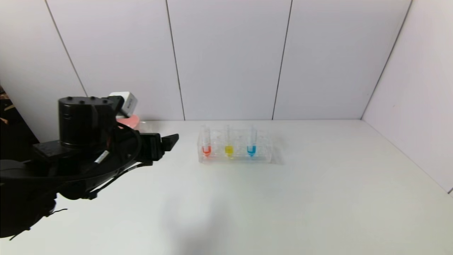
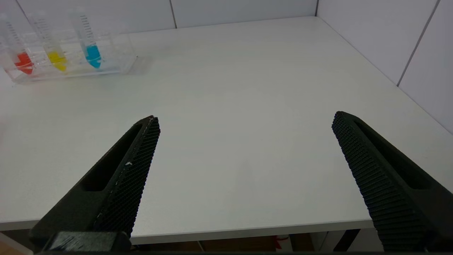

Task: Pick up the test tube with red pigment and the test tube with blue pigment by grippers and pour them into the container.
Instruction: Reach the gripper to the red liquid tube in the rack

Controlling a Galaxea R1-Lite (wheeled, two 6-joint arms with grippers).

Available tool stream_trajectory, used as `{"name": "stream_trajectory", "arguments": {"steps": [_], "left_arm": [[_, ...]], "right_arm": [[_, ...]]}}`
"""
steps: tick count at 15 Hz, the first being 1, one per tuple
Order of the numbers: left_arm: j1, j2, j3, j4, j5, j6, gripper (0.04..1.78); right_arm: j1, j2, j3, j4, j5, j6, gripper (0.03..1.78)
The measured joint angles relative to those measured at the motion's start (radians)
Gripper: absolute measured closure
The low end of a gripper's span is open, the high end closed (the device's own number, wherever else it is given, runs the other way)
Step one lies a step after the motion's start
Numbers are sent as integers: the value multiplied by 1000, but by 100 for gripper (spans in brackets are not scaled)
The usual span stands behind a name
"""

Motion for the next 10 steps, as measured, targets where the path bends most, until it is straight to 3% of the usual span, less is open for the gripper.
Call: {"name": "stream_trajectory", "arguments": {"steps": [3,6,10], "left_arm": [[-106,138,-103,-3,210,-3,6],[-173,265,-205,-17,361,-10,6],[-223,378,-269,-70,407,-63,6]], "right_arm": [[0,0,0,0,0,0,4],[0,0,0,0,0,0,4],[0,0,0,0,0,0,4]]}}
